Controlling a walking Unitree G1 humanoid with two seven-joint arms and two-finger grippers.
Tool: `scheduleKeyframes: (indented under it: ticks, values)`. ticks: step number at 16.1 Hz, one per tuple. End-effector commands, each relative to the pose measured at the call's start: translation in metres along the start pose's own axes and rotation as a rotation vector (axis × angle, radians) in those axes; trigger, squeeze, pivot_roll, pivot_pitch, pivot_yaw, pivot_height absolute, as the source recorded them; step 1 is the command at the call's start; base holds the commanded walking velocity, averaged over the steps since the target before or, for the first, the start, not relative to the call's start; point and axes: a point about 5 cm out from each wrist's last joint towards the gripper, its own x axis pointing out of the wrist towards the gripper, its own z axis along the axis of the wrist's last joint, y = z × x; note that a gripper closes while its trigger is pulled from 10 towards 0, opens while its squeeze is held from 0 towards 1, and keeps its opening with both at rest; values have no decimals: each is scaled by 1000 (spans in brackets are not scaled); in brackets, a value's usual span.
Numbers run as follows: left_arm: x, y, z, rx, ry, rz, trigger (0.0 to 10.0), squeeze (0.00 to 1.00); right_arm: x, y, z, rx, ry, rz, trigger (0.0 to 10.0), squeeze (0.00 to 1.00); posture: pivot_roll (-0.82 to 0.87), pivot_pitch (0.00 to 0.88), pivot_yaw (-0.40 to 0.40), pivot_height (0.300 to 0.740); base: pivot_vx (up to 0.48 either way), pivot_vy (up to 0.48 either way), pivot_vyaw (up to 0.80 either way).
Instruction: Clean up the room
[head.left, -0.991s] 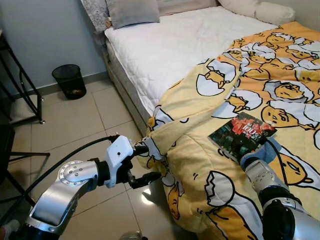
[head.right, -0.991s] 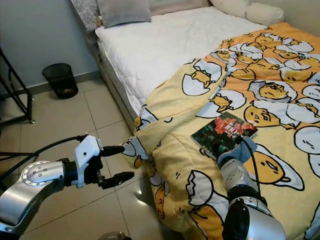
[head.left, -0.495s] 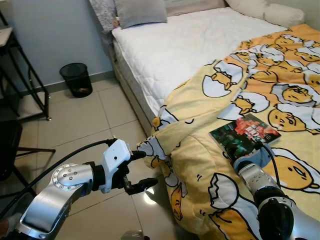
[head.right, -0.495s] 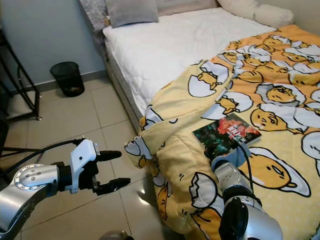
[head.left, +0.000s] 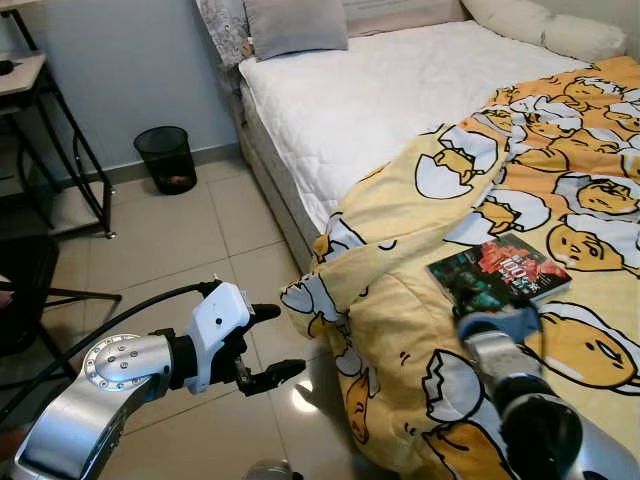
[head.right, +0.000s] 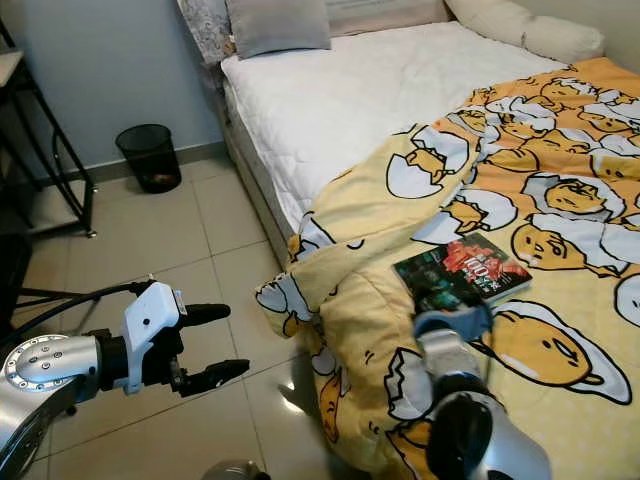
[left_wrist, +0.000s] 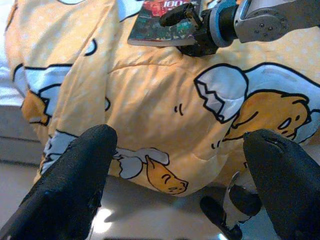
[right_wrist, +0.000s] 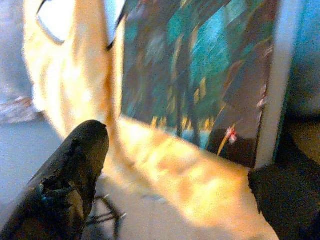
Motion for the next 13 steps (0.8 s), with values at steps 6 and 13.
scheduleKeyframes:
  ticks: [6, 13]
  values:
    - [-2, 11, -16, -11, 19, 31, 10000, 976, 3, 12, 5, 58, -55, 18, 0, 0, 390, 0, 54, 740, 0, 0, 0]
    - [2, 28, -55, -27, 46, 51, 10000, 984, -1, -4, 18, 89, -141, -67, 0, 0, 381, 0, 55, 740, 0, 0, 0]
